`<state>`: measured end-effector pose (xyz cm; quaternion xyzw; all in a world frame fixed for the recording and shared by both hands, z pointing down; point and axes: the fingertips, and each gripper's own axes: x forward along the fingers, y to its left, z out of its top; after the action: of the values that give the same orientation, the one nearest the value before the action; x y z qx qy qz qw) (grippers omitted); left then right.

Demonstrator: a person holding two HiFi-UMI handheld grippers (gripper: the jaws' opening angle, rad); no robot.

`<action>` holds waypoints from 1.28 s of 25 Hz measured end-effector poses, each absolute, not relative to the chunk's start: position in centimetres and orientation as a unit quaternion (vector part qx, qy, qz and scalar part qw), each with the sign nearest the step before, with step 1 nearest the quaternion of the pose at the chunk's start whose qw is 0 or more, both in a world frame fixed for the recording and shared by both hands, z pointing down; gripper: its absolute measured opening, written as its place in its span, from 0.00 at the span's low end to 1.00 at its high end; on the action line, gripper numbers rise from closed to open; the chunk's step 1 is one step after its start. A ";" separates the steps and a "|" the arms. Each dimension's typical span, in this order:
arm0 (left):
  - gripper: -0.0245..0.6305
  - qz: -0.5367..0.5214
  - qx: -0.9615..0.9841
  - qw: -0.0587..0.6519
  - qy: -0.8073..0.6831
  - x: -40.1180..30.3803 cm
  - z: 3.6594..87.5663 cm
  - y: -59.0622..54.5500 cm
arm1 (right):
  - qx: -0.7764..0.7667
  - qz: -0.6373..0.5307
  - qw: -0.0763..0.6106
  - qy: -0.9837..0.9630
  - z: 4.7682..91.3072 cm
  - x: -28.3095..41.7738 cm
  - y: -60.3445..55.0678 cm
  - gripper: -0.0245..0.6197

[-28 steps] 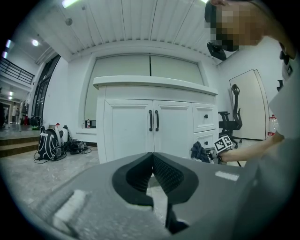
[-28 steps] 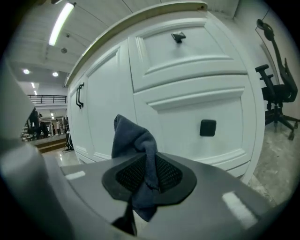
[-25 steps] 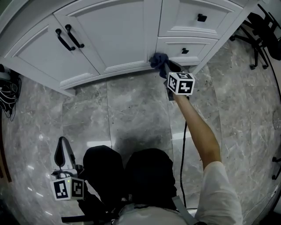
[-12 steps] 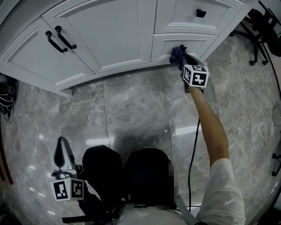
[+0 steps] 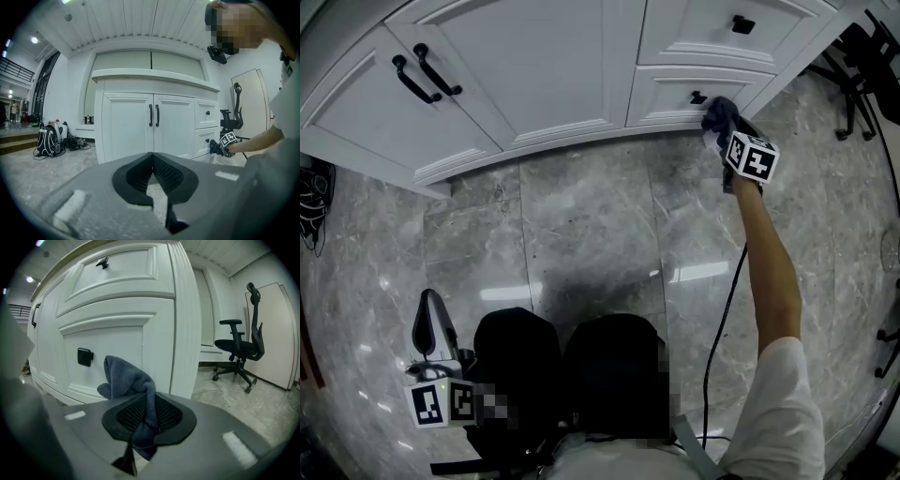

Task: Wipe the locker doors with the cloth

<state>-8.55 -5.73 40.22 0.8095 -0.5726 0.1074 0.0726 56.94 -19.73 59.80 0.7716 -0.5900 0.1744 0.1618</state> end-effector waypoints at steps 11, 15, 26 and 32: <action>0.04 0.063 0.810 0.105 -0.574 -11.2 42.5 -8.1 | 0.789 0.134 0.067 -0.596 50.2 55.1 -14.2 0.14; 0.04 0.042 0.807 0.131 -0.575 -14.7 40.6 -9.5 | 0.775 0.115 0.036 -0.620 43.8 48.1 -13.4 0.14; 0.04 0.033 0.814 0.184 -0.549 -15.9 14.3 -10.5 | 0.700 0.144 0.052 -0.698 15.7 30.0 -8.8 0.14; 0.04 0.005 0.837 0.167 -0.522 -15.4 -8.6 -11.5 | 0.681 0.168 0.031 -0.712 -6.3 23.2 -5.3 0.14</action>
<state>-15.41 -11.48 -8.60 0.8366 -0.5215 0.0054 0.1673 23.19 -5.34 -6.25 0.6808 -0.7122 0.1683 0.0314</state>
